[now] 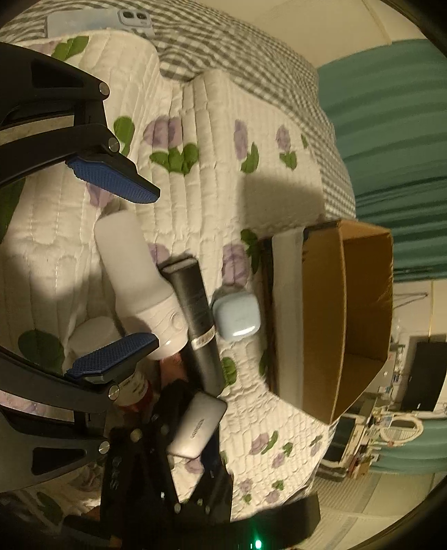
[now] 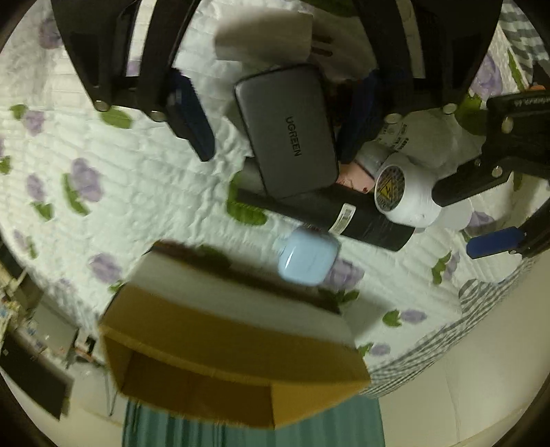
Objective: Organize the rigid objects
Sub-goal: 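Grasp the white cylindrical device with the left gripper while the right grasps the black UGREEN power bank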
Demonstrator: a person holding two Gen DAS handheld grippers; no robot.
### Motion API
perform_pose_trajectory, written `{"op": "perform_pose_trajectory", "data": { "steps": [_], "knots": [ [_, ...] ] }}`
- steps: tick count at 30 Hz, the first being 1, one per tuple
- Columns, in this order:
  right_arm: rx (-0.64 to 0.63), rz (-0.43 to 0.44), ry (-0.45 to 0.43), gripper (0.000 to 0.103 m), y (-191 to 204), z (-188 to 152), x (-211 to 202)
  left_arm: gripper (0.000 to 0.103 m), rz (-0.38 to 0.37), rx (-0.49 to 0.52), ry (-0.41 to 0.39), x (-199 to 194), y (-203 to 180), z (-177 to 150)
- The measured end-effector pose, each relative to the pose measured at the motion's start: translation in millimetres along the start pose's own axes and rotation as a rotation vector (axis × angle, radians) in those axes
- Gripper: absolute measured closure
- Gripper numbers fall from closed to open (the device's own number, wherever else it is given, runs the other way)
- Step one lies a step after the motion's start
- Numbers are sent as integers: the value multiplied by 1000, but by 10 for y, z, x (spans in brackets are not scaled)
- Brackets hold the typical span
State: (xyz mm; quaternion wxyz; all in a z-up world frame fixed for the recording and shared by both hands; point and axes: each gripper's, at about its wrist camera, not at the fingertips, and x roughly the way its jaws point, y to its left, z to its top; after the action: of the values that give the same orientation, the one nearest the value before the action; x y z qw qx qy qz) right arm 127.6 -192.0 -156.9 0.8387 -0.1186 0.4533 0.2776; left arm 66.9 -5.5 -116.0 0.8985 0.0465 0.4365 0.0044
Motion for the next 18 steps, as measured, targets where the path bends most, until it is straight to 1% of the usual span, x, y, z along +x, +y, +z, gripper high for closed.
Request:
{"op": "perform_pose_trajectory", "data": {
  "steps": [1, 3, 5, 7, 11, 15, 18],
  "knots": [
    [-6, 20, 8, 53, 9, -16, 28, 23, -3, 12, 9, 11, -19, -6],
    [-21, 0, -9, 58, 31, -27, -6, 23, -15, 35, 33, 44, -48, -24],
    [-9, 13, -16, 59, 10, -41, -32, 23, -18, 63, 42, 71, -68, -21],
    [10, 20, -22, 60, -31, -56, -70, 23, -38, 83, 56, 102, -79, 5],
    [44, 17, -33, 61, -104, -58, -139, 23, -73, 158, 114, 266, -119, 100],
    [68, 24, -45, 61, -159, -65, -206, 22, -126, 168, 176, 442, -122, 172],
    [79, 24, -52, 61, -173, -69, -229, 25, -128, 178, 181, 411, -145, 163]
  ]
}}
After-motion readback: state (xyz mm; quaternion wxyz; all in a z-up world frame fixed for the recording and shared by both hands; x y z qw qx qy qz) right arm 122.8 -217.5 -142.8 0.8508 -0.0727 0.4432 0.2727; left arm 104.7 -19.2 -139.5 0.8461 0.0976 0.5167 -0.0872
